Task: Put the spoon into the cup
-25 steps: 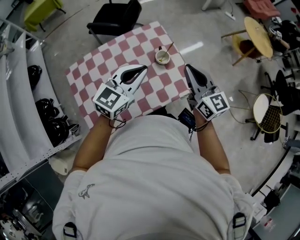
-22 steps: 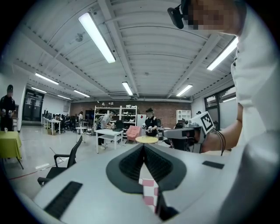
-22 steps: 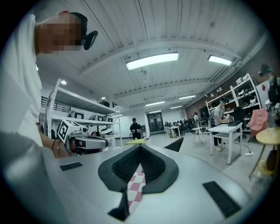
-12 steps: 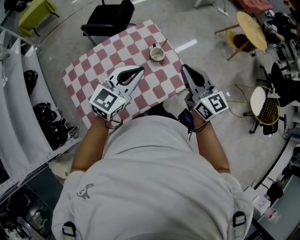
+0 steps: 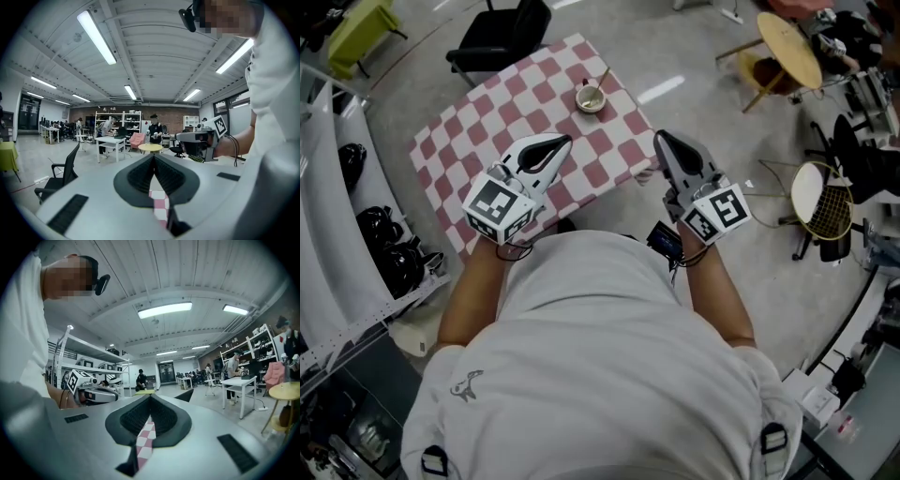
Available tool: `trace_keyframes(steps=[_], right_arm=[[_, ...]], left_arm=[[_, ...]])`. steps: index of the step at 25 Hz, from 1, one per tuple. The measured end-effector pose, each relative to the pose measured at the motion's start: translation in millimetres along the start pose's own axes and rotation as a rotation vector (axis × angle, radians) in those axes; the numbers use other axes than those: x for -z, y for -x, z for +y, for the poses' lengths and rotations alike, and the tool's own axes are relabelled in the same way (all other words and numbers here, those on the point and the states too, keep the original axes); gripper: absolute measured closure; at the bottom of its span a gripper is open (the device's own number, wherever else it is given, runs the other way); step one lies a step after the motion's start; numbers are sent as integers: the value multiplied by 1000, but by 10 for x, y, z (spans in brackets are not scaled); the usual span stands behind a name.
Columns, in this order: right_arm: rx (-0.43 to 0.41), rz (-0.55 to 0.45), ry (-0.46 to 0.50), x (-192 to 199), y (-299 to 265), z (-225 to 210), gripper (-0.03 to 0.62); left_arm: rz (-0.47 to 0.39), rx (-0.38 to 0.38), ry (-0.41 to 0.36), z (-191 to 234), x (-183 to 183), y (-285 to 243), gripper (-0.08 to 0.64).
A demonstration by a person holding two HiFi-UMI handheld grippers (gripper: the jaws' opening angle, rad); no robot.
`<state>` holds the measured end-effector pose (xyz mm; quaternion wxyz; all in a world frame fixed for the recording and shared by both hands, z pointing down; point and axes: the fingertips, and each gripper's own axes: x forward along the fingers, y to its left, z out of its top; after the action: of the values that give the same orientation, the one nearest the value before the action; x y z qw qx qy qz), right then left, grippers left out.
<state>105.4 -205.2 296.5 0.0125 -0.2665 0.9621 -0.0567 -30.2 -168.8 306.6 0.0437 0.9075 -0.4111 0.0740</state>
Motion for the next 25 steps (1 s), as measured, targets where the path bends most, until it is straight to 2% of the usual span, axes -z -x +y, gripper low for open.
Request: trace_keyframes(steps=[4, 9, 13, 17, 21, 25], right_arm=[[-28, 3, 4, -32, 258, -52, 561], [-78, 28, 29, -39, 707, -39, 560], [-100, 48, 24, 69, 1113, -60, 560], [-129, 52, -5, 233, 1364, -21, 560], [-155, 63, -26, 389, 1513, 98, 560], [-156, 55, -16, 369, 1657, 277, 560]], left_arm=[[-2, -34, 34, -208, -8, -105, 546], [-28, -112, 73, -421, -63, -248, 546], [4, -129, 58, -840, -52, -285, 546], [24, -167, 83, -1130, 74, -223, 546], [47, -175, 70, -1360, 110, -190, 546], [42, -136, 61, -1611, 109, -136, 546]])
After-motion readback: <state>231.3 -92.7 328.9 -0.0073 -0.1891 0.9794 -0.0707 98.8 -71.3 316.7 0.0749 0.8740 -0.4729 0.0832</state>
